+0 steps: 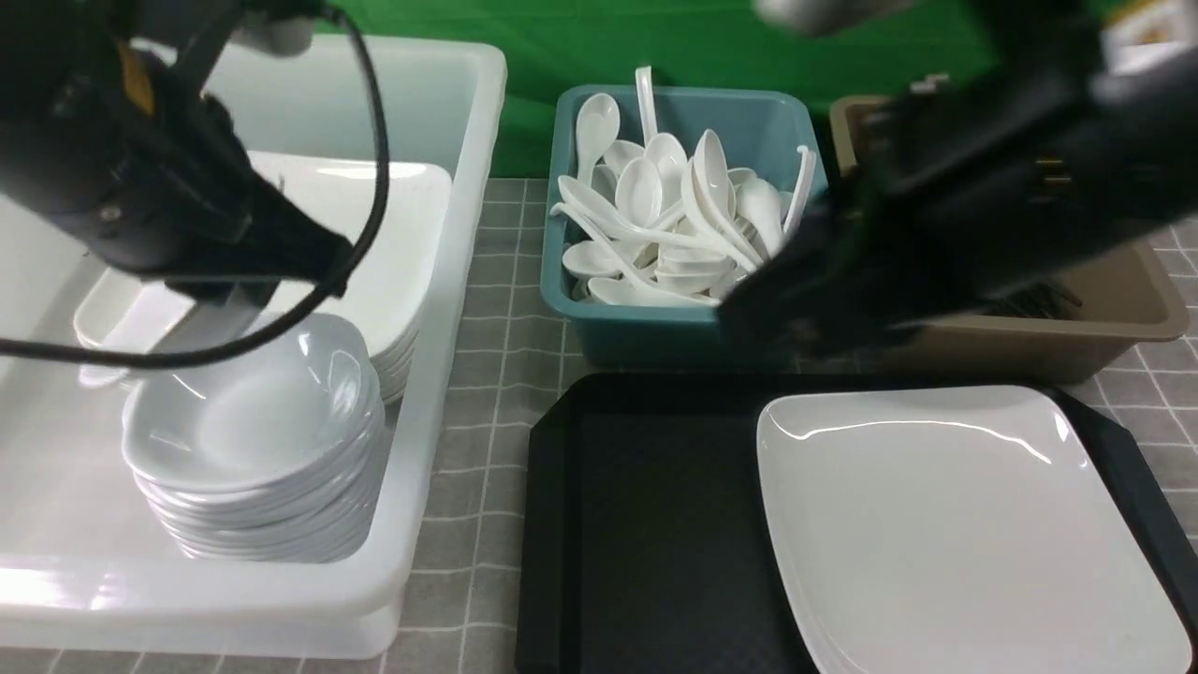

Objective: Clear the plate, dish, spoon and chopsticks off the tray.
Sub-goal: Use the left arm to put the small plate into the large storage box on the left, then use the left arm to grab a plate from the dinner plate

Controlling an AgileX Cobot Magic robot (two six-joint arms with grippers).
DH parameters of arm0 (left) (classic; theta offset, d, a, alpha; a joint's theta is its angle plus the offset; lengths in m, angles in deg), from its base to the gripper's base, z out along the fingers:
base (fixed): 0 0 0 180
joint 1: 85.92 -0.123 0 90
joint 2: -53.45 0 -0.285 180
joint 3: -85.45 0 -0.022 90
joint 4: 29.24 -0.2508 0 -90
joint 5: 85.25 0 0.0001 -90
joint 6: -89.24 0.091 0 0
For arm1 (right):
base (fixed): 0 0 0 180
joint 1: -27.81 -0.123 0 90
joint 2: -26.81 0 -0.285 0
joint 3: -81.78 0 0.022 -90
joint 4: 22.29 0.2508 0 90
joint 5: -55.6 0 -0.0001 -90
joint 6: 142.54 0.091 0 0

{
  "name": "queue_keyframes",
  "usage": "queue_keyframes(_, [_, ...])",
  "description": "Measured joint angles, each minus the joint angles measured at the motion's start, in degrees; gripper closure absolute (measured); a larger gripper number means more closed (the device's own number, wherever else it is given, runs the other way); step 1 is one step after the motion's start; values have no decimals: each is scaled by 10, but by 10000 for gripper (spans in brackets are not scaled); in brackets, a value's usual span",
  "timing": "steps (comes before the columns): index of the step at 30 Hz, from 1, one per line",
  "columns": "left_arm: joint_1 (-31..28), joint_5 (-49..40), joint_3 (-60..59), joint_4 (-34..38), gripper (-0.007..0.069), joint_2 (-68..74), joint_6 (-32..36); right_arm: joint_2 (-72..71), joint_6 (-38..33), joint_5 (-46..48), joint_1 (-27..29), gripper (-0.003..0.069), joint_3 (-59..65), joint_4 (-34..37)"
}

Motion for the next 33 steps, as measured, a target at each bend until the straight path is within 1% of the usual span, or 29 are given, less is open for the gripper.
queue_keyframes(2, [-2,26,-23,20,599,0,-1,35,15,3,-18,633,-28,-23])
queue_keyframes(5, [-2,37,-39,48,599,5,-1,58,22,4,-28,633,-55,-31])
queue_keyframes(7, [-2,37,-41,54,599,9,-5,66,26,3,-30,633,-64,-32])
queue_keyframes(10, [-2,43,-41,55,561,16,-15,67,29,4,-30,633,-74,-36])
queue_keyframes(12, [-2,47,-41,57,492,19,-16,67,29,5,-30,633,-76,-36])
queue_keyframes(14, [-2,48,-41,57,395,19,-17,67,29,9,-30,633,-77,-37])
queue_keyframes(15, [-2,50,-41,57,326,19,-17,67,29,10,-30,633,-77,-38])
queue_keyframes(16, [-2,50,-39,57,291,19,-17,67,29,12,-30,633,-77,-40])
queue_keyframes(19, [-2,38,-10,68,128,19,-26,66,30,27,-29,631,-77,-72])
queue_keyframes(20, [-2,35,8,77,93,19,-29,64,35,34,-25,631,-77,-87])
queue_keyframes(22, [-2,28,45,96,54,19,-31,56,48,51,-12,630,-77,-119])
queue_keyframes(25, [-2,31,83,136,56,19,-32,42,57,75,14,630,-77,-147])
queue_keyframes(27, [9,53,95,187,106,21,-17,24,59,102,49,630,-73,-173])
queue_keyframes(28, [16,58,96,195,133,24,-9,18,60,102,59,630,-70,-176])
queue_keyframes(29, [30,69,98,216,191,31,4,7,61,102,77,630,-59,-180])
queue_keyframes(30, [48,84,98,238,281,44,14,-8,62,102,94,630,-46,-184])
queue_keyframes(31, [66,92,99,253,350,56,21,-19,63,102,110,630,-28,-188])
queue_keyframes(32, [82,102,99,274,459,78,29,-37,63,102,126,630,-7,-188])
queue_keyframes(33, [94,107,99,287,502,92,37,-50,64,102,138,630,12,-188])
